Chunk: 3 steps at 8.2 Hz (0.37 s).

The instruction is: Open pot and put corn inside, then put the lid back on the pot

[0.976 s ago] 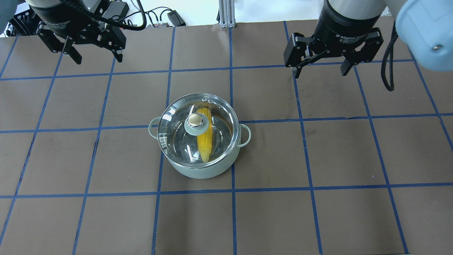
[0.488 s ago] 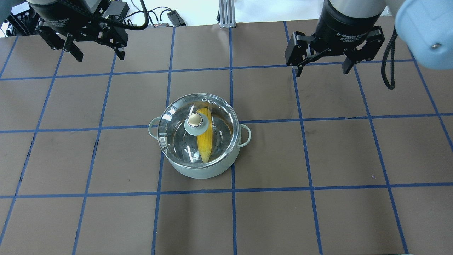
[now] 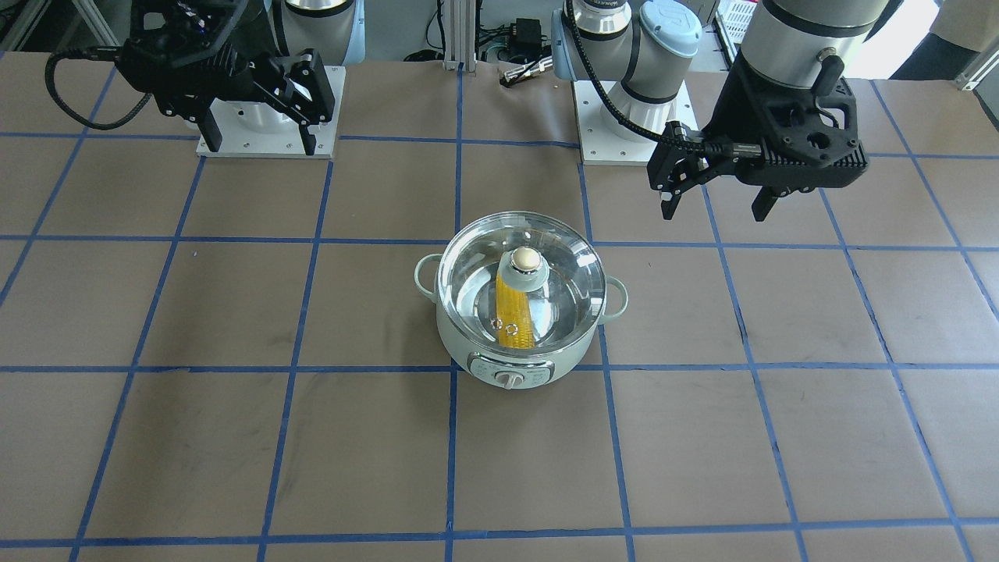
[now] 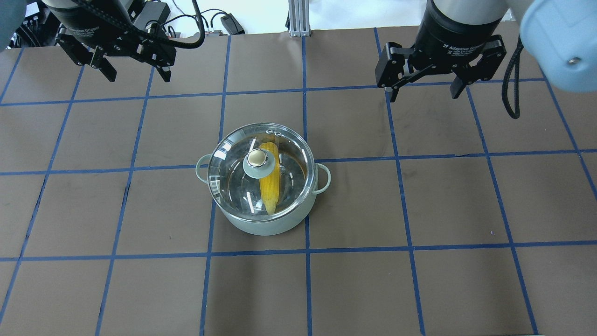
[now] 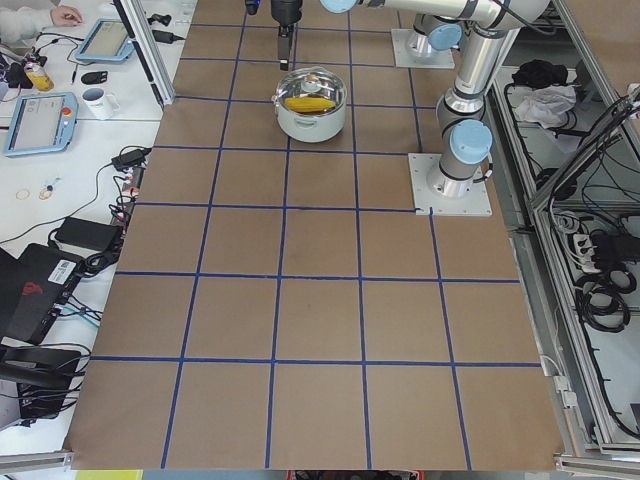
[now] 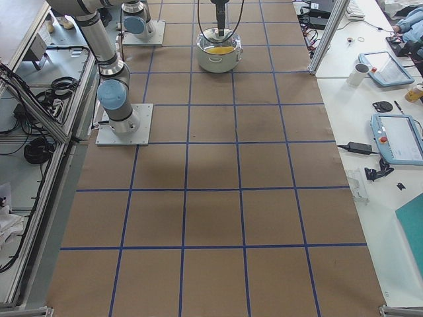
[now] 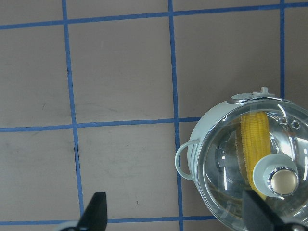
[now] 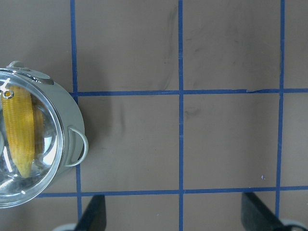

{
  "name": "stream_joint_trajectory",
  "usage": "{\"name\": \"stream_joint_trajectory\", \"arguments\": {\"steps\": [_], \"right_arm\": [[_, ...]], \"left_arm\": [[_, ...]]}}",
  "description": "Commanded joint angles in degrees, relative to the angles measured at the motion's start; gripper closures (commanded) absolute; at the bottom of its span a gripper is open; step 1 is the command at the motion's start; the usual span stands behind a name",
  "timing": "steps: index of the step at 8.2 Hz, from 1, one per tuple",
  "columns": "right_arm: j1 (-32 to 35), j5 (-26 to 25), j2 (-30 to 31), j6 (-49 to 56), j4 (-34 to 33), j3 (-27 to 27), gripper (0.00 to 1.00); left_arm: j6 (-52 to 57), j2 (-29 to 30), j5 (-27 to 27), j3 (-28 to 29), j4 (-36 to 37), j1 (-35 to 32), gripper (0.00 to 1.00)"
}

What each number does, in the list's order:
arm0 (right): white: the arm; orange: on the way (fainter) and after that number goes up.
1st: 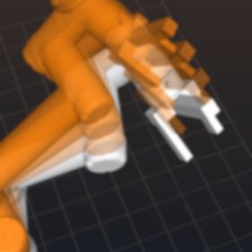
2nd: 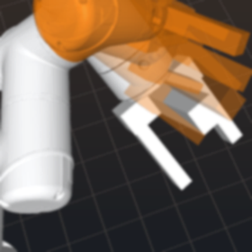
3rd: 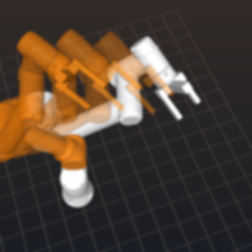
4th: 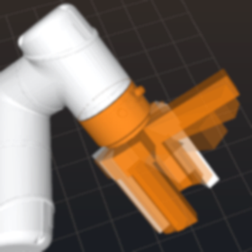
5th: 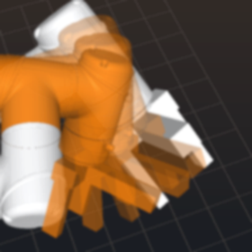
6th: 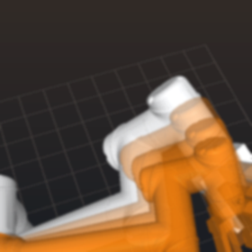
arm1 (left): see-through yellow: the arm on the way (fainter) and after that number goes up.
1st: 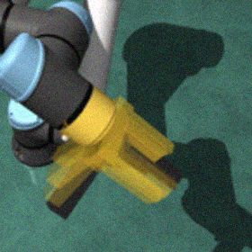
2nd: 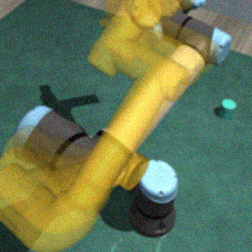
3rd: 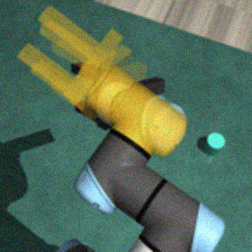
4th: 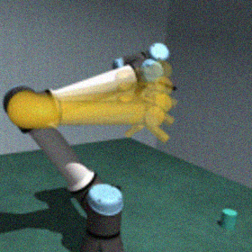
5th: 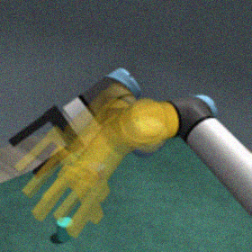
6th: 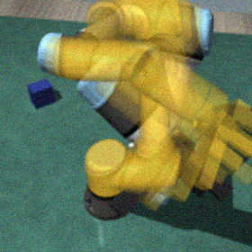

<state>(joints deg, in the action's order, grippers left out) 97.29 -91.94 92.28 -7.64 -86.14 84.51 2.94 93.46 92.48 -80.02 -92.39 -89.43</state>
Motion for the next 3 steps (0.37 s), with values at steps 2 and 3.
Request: {"name": "stream_joint_trajectory", "arguments": {"steps": [2,3], "right_arm": [[0.0,-0.2,0.0,0.1,-0.1,0.0,0.00],[0.0,-0.2,0.0,0.1,-0.1,0.0,0.00]], "left_arm": [[0.9,0.1,-0.1,0.0,0.0,0.0,0.00],[0.9,0.0,-0.2,0.0,0.0,0.0,0.00]]}}
